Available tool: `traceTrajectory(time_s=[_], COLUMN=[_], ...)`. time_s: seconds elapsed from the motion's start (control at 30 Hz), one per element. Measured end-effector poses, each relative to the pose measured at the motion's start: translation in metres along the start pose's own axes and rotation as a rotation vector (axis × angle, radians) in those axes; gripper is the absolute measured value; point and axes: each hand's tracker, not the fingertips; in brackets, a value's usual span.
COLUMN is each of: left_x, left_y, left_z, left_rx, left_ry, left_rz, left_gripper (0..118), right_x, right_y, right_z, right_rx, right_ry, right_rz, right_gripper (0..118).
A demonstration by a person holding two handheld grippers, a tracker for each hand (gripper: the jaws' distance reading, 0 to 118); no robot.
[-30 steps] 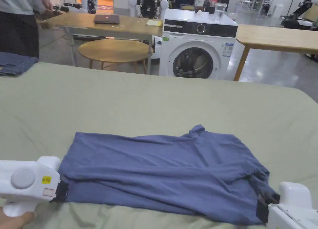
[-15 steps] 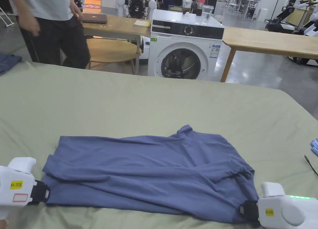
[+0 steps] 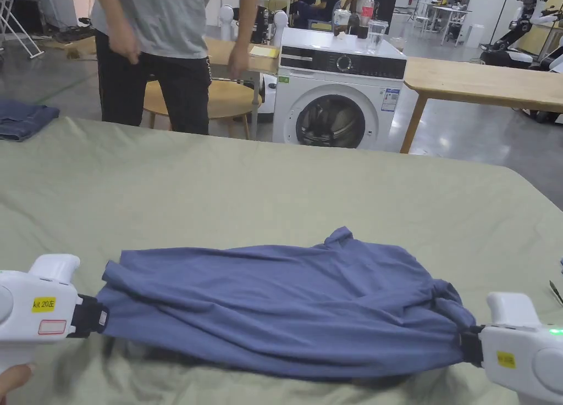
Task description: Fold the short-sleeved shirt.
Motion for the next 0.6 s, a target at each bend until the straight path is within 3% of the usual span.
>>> traceTrajectory(time_s=[0.33, 0.5, 0.6], left_x=[-0.027, -0.033, -0.037], left_y=[-0.054, -0.111, -0.143], left_z=[0.061, 0.064, 0.050], left_rx=[0.011, -0.065, -0.119], left_ry=[-0.015, 0.007, 0.005], left_rz=[0.060, 0.093, 0.129], left_gripper=[0, 0, 0], right_x=[-0.012, -0.026, -0.030], right_y=[-0.035, -0.089, -0.117], right_z=[0.078, 0.079, 0.062], right_rx=[-0.041, -0.143, -0.192], right_ry=[-0.024, -0.017, -0.022], right_rz=[0.052, 0.090, 0.071], right_gripper=[3, 3, 3])
